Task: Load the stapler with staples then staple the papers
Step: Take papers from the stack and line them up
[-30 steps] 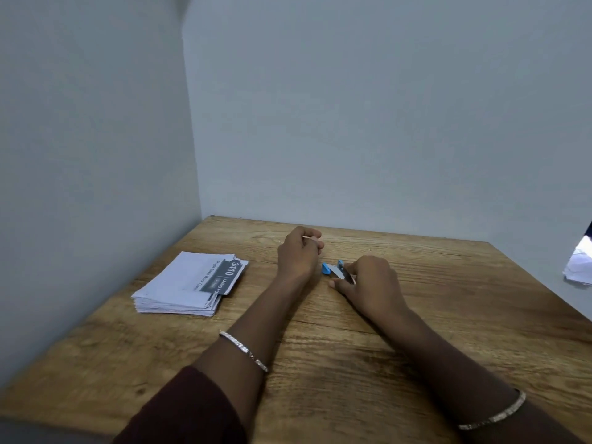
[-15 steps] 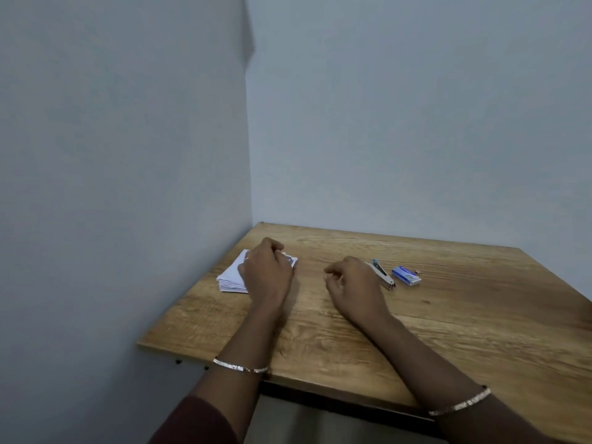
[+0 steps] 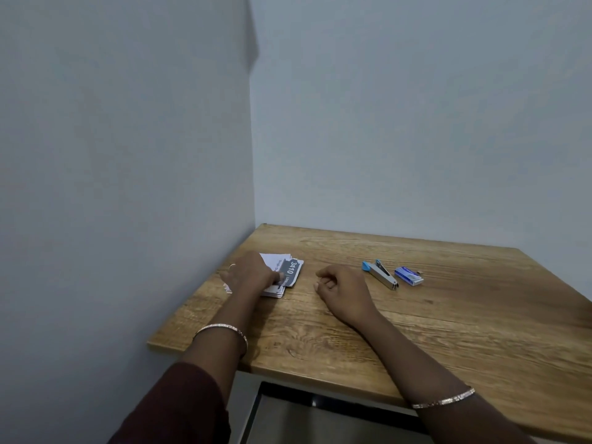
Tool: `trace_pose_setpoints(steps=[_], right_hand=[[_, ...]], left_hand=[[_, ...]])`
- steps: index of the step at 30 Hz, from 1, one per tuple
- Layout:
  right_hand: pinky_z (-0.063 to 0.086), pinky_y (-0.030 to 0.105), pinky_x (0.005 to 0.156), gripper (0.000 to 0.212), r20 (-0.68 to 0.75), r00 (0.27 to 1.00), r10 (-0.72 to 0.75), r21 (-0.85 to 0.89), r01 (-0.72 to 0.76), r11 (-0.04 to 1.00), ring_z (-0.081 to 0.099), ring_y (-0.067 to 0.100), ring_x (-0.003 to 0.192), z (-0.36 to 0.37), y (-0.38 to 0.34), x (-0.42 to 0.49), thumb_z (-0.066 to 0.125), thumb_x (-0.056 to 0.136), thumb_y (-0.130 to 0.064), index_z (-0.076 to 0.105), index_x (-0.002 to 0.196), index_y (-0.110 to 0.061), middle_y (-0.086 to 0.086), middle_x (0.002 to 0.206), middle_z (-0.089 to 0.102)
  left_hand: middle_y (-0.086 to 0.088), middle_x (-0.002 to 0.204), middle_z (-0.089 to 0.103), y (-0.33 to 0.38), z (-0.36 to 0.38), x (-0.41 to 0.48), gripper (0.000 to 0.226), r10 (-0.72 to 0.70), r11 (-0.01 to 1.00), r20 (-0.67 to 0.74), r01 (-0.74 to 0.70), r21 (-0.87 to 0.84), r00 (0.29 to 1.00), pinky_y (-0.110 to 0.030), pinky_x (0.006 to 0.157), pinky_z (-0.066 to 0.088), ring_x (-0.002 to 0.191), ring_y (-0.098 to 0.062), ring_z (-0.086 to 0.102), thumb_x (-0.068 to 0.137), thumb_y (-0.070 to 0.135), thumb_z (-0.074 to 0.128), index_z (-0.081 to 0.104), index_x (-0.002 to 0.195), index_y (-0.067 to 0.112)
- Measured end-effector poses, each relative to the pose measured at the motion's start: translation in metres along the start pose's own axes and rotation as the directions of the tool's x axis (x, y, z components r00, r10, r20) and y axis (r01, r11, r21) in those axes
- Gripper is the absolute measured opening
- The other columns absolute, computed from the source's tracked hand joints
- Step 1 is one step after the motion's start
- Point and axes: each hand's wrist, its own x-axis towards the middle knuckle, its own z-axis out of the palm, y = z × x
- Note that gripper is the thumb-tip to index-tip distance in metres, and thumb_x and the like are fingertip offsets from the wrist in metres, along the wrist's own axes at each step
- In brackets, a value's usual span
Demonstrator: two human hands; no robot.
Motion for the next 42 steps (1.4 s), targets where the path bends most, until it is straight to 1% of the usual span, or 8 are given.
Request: trace_pose_setpoints(steps=[7, 11, 14, 18, 21, 27, 32, 42], right_hand=[[0.052, 0.018, 0.073, 0.026, 0.008, 0.999, 0.044, 0.086, -0.045, 0.995, 0.063, 0.008, 0.079, -0.003, 0.002, 0.000, 0.072, 0.089, -0.016, 0.075, 0.114, -0.009, -0.001, 0.093, 0.070], [0.045, 0.011, 0.068, 0.032, -0.017, 0.994, 0.105, 0.227, -0.098, 0.969, 0.060, 0.002, 0.080, -0.007, 0.003, -0.003, 0.072, 0.090, -0.020, 0.071, 0.120, -0.009, -0.007, 0.092, 0.067], [0.049, 0.015, 0.068, 0.040, -0.060, 0.983, 0.173, 0.350, -0.141, 0.926, 0.063, 0.000, 0.087, -0.013, 0.004, -0.003, 0.072, 0.092, -0.027, 0.061, 0.129, -0.016, -0.012, 0.097, 0.065], [0.062, 0.043, 0.081, 0.049, -0.014, 0.921, 0.389, 0.686, -0.275, 0.674, 0.073, 0.022, 0.100, -0.021, 0.009, 0.003, 0.072, 0.091, -0.017, 0.052, 0.136, -0.015, 0.007, 0.117, 0.071], [0.064, 0.037, 0.067, 0.029, 0.035, 0.924, 0.380, 0.804, -0.252, 0.539, 0.078, 0.026, 0.086, -0.032, 0.020, 0.009, 0.071, 0.091, -0.008, 0.065, 0.120, -0.006, 0.012, 0.101, 0.079], [0.062, 0.046, 0.073, 0.015, -0.024, 0.940, 0.341, 0.798, -0.187, 0.572, 0.078, 0.036, 0.082, -0.062, 0.047, 0.022, 0.065, 0.093, -0.003, 0.074, 0.103, -0.009, 0.015, 0.091, 0.081], [0.061, 0.031, 0.059, 0.021, -0.018, 0.959, 0.283, 0.748, -0.175, 0.640, 0.077, 0.024, 0.073, -0.090, 0.072, 0.039, 0.062, 0.093, 0.000, 0.076, 0.103, -0.013, 0.009, 0.087, 0.081], [0.061, 0.028, 0.059, 0.030, 0.049, 0.971, 0.236, 0.746, -0.193, 0.638, 0.076, 0.030, 0.073, -0.094, 0.105, 0.054, 0.059, 0.089, 0.011, 0.079, 0.074, -0.005, 0.013, 0.085, 0.079]], left_hand=[[-0.002, 0.124, 0.067, 0.008, -0.002, 0.002, 0.048, -0.091, 0.992, -0.016, 0.089, -0.092, 0.996, -0.039, 0.101, 0.034, 0.120, -0.025, 0.060, 0.075, 0.045, 0.079, 0.062, 0.112, 0.020], [0.000, 0.093, 0.072, 0.017, 0.003, -0.009, 0.028, 0.022, 0.933, -0.085, -0.051, -0.356, 0.996, -0.043, 0.100, 0.040, 0.100, -0.024, 0.065, 0.080, 0.042, 0.076, 0.060, 0.073, 0.020], [-0.004, 0.086, 0.073, 0.029, 0.007, -0.020, 0.025, 0.152, 0.763, -0.039, -0.142, -0.631, 0.988, -0.042, 0.085, 0.051, 0.088, -0.028, 0.068, 0.081, 0.031, 0.078, 0.058, 0.073, 0.019], [-0.015, 0.098, 0.075, 0.049, 0.014, -0.025, 0.015, 0.259, 0.551, 0.104, -0.058, -0.833, 0.960, -0.032, 0.063, 0.049, 0.082, -0.027, 0.066, 0.086, 0.023, 0.075, 0.066, 0.091, 0.013], [-0.011, 0.098, 0.074, 0.065, 0.024, -0.027, 0.019, 0.351, 0.525, 0.131, -0.079, -0.848, 0.927, -0.027, 0.061, 0.046, 0.080, -0.024, 0.065, 0.091, 0.021, 0.068, 0.068, 0.107, 0.011], [-0.015, 0.090, 0.076, 0.091, 0.037, -0.025, 0.009, 0.437, 0.434, 0.177, -0.034, -0.900, 0.882, -0.026, 0.058, 0.053, 0.073, -0.020, 0.069, 0.092, 0.012, 0.068, 0.071, 0.095, 0.005], [-0.015, 0.088, 0.078, 0.114, 0.048, -0.015, 0.016, 0.516, 0.379, 0.219, 0.009, -0.925, 0.828, -0.024, 0.056, 0.057, 0.070, -0.017, 0.073, 0.088, 0.003, 0.070, 0.074, 0.103, 0.006], [-0.007, 0.096, 0.080, 0.124, 0.080, 0.011, 0.028, 0.600, 0.289, 0.359, 0.224, -0.931, 0.715, -0.025, 0.064, 0.059, 0.078, -0.011, 0.076, 0.092, 0.002, 0.057, 0.082, 0.087, 0.015]])
